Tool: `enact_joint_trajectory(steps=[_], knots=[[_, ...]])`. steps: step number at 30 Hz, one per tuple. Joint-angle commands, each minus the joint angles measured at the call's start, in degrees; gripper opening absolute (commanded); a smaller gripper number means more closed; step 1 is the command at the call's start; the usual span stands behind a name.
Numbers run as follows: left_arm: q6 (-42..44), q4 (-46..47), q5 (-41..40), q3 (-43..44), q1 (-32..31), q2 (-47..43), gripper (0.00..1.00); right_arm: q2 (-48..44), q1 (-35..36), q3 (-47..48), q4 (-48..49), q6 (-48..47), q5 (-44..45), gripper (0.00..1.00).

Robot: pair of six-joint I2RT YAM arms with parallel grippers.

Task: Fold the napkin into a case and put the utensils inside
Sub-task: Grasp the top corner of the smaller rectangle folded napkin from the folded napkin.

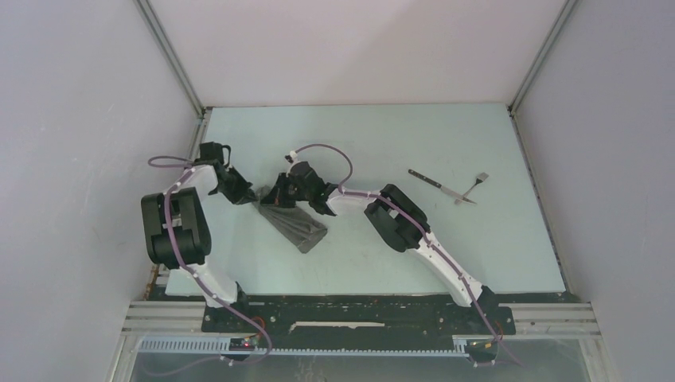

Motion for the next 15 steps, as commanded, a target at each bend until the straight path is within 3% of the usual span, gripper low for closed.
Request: enact_joint_trajectory(steps=[1, 9, 15], knots=[[-0.29, 1.49, 3.1, 2.43, -1.41, 1.94, 0.12, -0.53, 0.24, 1.58, -4.12, -0.53, -0.18, 0.0], [-0.15, 1.7, 4.18, 1.77, -2.08, 4.68, 0.13, -0.55, 0.15, 1.63, -4.26, -0.37, -0.23, 0.0], [1.03, -0.06, 1.52, 2.48, -1.37, -5.81, 0.24, -1.48, -0.02, 0.81, -4.65, -1.08, -0.17, 0.01]])
